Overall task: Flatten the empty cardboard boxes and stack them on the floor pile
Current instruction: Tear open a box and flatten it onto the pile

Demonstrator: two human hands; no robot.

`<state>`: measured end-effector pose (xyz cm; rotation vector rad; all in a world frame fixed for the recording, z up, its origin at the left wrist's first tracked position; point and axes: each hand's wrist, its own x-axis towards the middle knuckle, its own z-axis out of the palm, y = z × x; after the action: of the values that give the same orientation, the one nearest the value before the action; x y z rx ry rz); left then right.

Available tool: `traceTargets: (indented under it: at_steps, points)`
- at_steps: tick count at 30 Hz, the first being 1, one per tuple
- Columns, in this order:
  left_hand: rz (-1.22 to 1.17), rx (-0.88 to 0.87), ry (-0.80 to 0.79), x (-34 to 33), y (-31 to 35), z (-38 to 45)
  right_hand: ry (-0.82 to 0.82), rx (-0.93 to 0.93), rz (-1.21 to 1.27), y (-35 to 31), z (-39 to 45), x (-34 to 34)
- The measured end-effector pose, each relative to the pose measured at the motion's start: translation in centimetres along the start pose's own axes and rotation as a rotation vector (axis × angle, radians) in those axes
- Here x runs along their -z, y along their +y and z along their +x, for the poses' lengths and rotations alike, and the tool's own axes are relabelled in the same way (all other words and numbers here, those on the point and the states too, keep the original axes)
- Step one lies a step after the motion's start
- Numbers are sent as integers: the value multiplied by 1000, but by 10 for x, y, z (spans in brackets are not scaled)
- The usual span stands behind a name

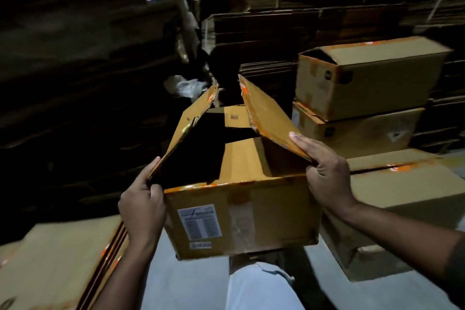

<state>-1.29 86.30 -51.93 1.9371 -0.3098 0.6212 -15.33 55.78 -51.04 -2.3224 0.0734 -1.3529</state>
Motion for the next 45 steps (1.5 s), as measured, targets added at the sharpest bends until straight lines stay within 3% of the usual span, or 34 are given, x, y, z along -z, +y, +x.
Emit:
traceTargets:
  at_steps: [9, 15, 21, 24, 27, 31, 34, 38, 41, 45]
  points:
    - [173, 111, 193, 63, -73, 0, -142, -37, 242, -30, 3, -112]
    - [341, 244, 204, 94, -134, 0, -340, -218, 399, -51, -21, -198]
    - [254, 583, 95, 105, -218, -9, -567, -454, 382, -51, -68, -289]
    - [56, 798, 61, 103, -251, -28, -692, -528, 365, -54, -97, -330]
    - [-96, 975, -82, 98, -288, -62, -846, -598, 309, -52, -137, -363]
    - [4, 926, -224, 95, -324, -96, -852, -587, 164, -42, -170, -388]
    - [138, 807, -303, 91, -352, -85, -854, -588, 230, -34, -154, -407]
    - [333, 749, -145, 64, -373, -65, -903, -701, 301, -20, -138, -423]
    - [348, 896, 20, 44, -369, -59, -1021, -808, 275, -2, -166, -423]
    - [307, 898, -105, 48, -381, -72, -1107, -928, 274, 20, -204, -429]
